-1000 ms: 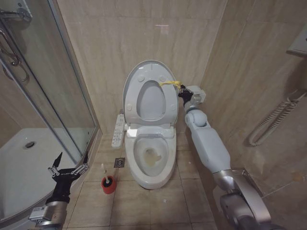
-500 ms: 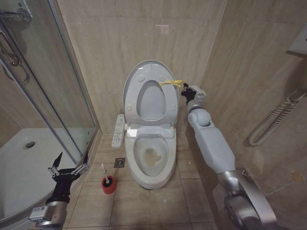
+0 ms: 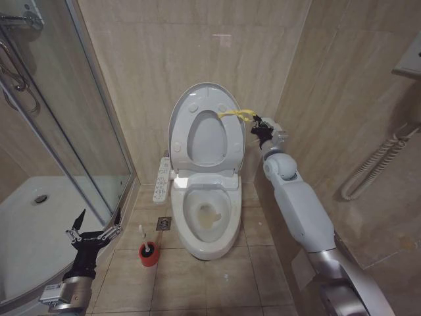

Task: Open the toilet lid, clean the toilet bowl with a toilet brush, close the toilet lid, and flush.

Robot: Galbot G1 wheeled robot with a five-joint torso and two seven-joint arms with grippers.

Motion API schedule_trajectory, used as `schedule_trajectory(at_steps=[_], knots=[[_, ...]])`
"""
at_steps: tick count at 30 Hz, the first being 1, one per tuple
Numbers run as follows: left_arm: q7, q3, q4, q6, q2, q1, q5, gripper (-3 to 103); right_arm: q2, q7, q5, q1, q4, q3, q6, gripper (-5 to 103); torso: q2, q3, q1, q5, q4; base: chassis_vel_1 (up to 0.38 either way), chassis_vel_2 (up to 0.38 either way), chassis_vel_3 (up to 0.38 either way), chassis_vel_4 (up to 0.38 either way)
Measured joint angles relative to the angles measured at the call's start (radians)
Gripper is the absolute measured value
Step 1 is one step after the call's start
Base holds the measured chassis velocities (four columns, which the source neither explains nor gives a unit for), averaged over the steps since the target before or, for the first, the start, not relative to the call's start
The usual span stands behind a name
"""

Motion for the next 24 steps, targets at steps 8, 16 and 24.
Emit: schedule_trajectory(at_steps=[8, 16, 24], knots=[[0.0, 0.0, 0.0, 0.0, 0.0, 0.0, 0.0, 100, 0.004, -0.002, 0.003, -0.023, 0.043, -0.008, -0.005, 33, 0.0, 0.0, 0.0, -0.0001, 0.0002, 0.0, 0.0, 0.0, 0.0], [0.0, 0.0, 0.0, 0.0, 0.0, 0.0, 0.0, 100, -0.01, 0.004, 0.009, -0.087, 0.117, -0.001, -0.014, 60, 0.0, 0.0, 0.0, 0.0, 0.0001, 0.0, 0.0, 0.0, 0.0], [0.0, 0.0, 0.0, 0.0, 0.0, 0.0, 0.0, 100, -0.03, 0.012, 0.009, -0.175, 0.184, 0.038, -0.011, 86, 0.0, 0.0, 0.0, 0.0, 0.0, 0.0, 0.0, 0.0, 0.0]])
